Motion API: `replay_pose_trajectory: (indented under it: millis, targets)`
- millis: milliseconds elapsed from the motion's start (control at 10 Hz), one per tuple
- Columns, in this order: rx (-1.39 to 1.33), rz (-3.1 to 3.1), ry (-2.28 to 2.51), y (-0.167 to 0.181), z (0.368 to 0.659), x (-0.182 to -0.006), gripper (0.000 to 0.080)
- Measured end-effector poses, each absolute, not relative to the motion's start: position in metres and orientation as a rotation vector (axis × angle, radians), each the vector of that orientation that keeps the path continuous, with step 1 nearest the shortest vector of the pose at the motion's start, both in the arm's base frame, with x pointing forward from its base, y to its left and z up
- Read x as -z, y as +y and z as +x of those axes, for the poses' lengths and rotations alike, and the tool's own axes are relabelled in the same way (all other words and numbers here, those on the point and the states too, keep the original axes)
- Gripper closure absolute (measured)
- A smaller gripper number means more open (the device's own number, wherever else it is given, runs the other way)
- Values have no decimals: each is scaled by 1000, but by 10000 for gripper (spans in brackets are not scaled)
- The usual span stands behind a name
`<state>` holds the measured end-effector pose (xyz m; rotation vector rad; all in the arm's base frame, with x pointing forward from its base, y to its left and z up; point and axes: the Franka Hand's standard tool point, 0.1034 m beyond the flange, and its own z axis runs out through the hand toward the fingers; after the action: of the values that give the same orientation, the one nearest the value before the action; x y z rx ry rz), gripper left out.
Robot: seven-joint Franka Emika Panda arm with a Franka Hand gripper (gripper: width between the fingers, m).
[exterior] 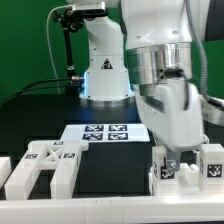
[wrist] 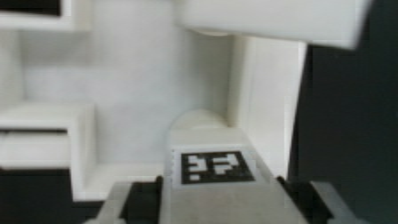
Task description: Assemble chair
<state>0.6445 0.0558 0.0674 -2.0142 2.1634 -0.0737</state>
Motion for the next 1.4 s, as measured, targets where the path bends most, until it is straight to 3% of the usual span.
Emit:
replay_pose_trajectory:
  millis: [700,800,900,1000,1100,1400]
  targets:
    - [47,-1857,2335,52,637,-64,504]
    - [48,-1863,2328,52,638,-65,301]
    - [60,-1893,2285,53,641,-76,301]
    - [74,-1910,2243,53,645,-93,183]
    - [83,-1915,2218,53,645,-105,160]
    - [84,-1917,2217,53,645,-105,151]
